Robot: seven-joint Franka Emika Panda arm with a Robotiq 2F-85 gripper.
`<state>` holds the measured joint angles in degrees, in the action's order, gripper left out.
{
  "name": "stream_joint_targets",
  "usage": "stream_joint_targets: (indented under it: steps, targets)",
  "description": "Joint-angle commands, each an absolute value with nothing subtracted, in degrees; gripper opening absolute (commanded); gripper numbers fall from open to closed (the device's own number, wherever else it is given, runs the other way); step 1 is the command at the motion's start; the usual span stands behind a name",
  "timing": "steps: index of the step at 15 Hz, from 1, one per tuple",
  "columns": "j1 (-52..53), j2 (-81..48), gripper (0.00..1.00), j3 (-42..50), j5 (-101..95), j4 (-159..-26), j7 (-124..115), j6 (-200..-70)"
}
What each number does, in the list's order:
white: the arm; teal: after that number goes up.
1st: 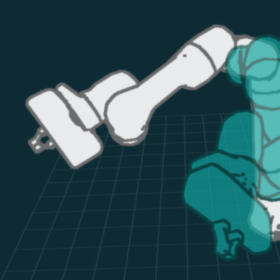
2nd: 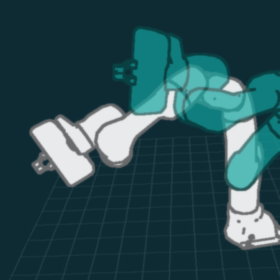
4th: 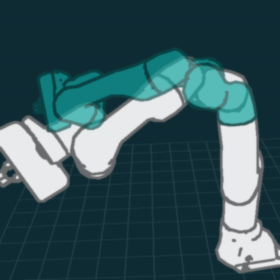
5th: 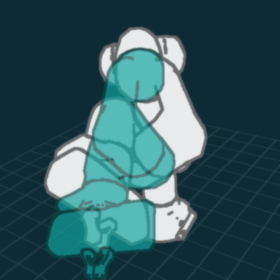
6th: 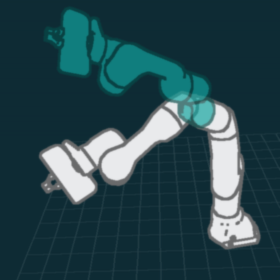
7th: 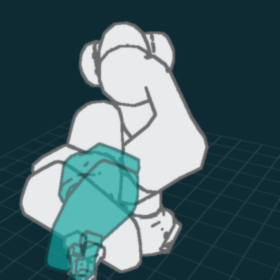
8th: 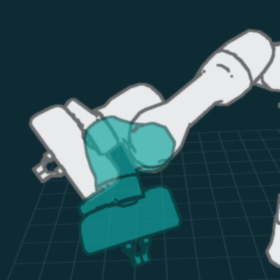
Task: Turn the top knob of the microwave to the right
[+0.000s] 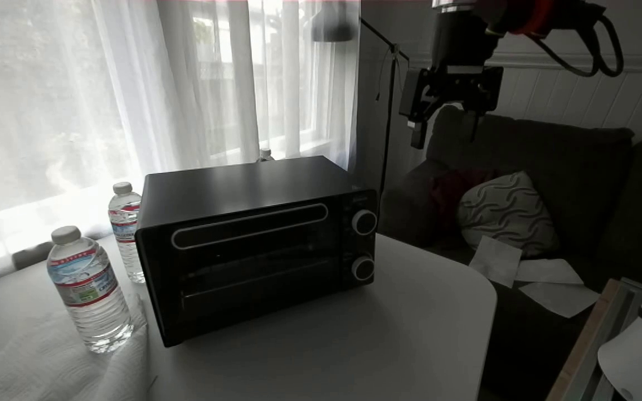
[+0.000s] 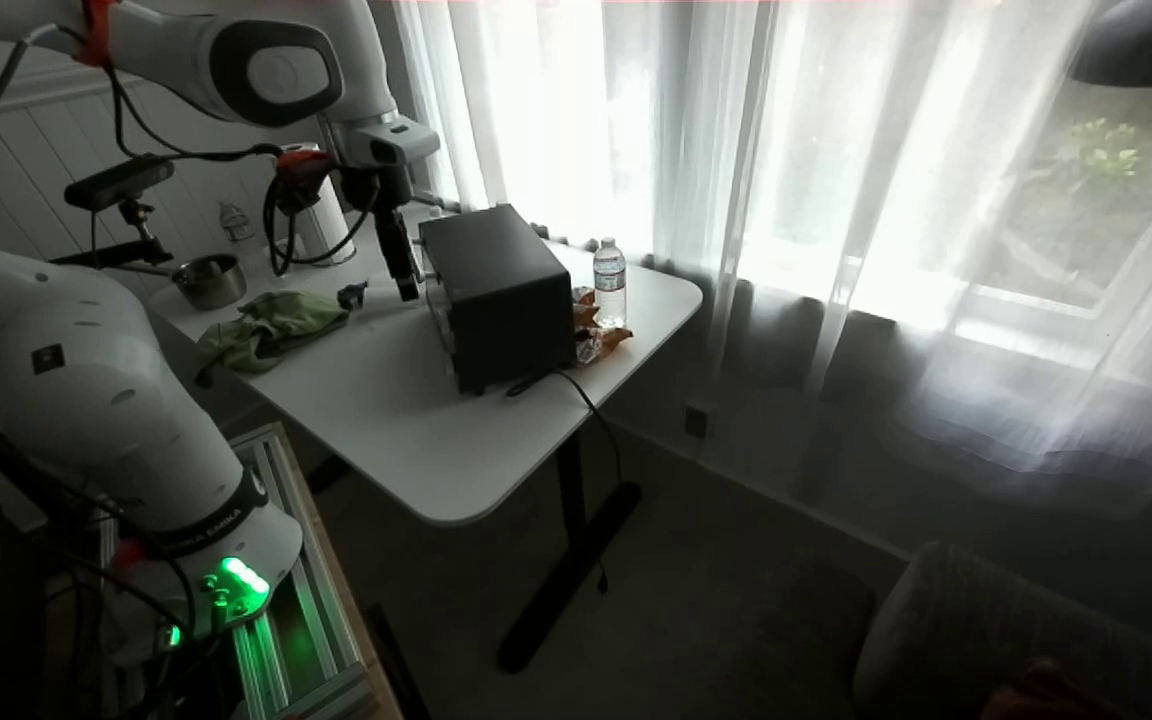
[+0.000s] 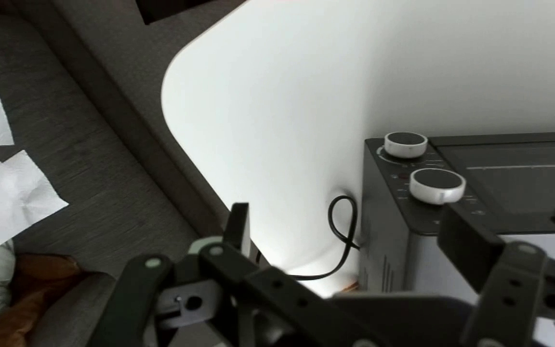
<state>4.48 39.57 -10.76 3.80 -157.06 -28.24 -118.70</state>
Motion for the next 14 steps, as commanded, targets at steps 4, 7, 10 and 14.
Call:
stream_joint_targets:
  steps: [4, 7, 10, 14]
  targets:
    - [7.2, 47.2, 1.00, -13.5, 9.9, -157.5, -29.3, -116.9]
    - [7.9, 49.4, 1.00, -14.2, 10.1, -157.6, -28.3, -115.9]
    - [6.8, 47.5, 1.00, -14.6, 9.1, -156.9, -28.0, -117.0]
    - [6.8, 48.0, 1.00, -14.7, 9.2, -157.0, -27.9, -116.7]
